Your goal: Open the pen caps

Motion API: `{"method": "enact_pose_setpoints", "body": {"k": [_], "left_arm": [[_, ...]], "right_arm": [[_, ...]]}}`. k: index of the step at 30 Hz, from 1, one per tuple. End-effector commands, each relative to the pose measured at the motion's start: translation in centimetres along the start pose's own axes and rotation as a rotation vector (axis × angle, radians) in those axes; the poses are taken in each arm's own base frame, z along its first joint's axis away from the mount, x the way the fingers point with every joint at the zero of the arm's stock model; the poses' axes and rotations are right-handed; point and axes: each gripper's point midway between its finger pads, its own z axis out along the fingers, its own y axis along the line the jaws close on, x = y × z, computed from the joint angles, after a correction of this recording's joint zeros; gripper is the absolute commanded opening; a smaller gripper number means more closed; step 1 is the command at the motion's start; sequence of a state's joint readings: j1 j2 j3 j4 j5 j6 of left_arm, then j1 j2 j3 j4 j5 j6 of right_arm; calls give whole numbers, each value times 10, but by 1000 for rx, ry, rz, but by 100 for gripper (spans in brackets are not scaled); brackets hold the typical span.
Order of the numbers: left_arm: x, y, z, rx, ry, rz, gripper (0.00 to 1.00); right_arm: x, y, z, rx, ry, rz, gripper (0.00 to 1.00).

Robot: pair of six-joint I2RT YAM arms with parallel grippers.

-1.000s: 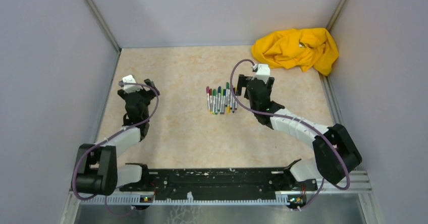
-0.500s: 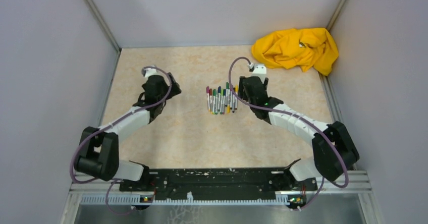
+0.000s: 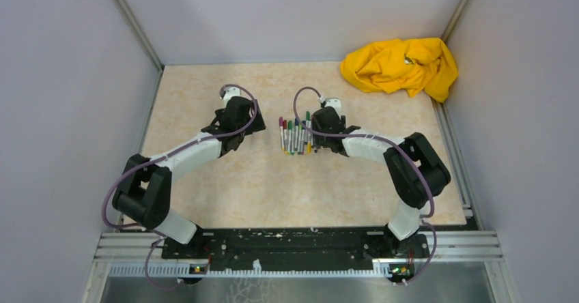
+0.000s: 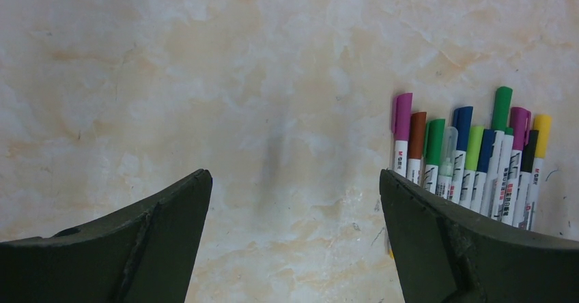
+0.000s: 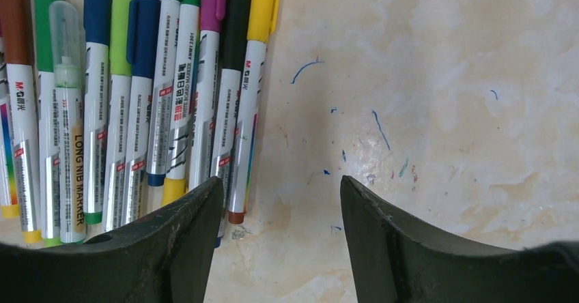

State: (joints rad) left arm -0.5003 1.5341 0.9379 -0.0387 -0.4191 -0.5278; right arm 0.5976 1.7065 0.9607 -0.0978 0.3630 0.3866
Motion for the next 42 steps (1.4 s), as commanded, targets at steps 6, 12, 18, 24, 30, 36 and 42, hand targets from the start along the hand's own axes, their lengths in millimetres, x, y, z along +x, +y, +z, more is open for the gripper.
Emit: {"method": "enact_pose_setpoints", "body": {"k": [6,12,18,24,30,36,42], "left_arm": [[10,-2,0,-23,12,13,98],[15,-3,2,-23,15,8,97],[16,-3,3,-24,11,2,96],[13,-4,1,-23,1,-4,96],[12,-6,0,-11,0,-9,96],[13,-9,-2,3,11,-11,99],[16,-9,-10,28,26,-41,99]], "right_arm": [[-26,9,14,-56,-39,66,61],[-27,3,20,-47,-36,73,59],[-28,2,26,-40,-21,53,57],[-19,0,35,-23,18,21,53],[-3,-3,42,-3,67,0,42],[15,-7,43,6,116,-10,27],[32,-6,42,-14,153,2,6]]}}
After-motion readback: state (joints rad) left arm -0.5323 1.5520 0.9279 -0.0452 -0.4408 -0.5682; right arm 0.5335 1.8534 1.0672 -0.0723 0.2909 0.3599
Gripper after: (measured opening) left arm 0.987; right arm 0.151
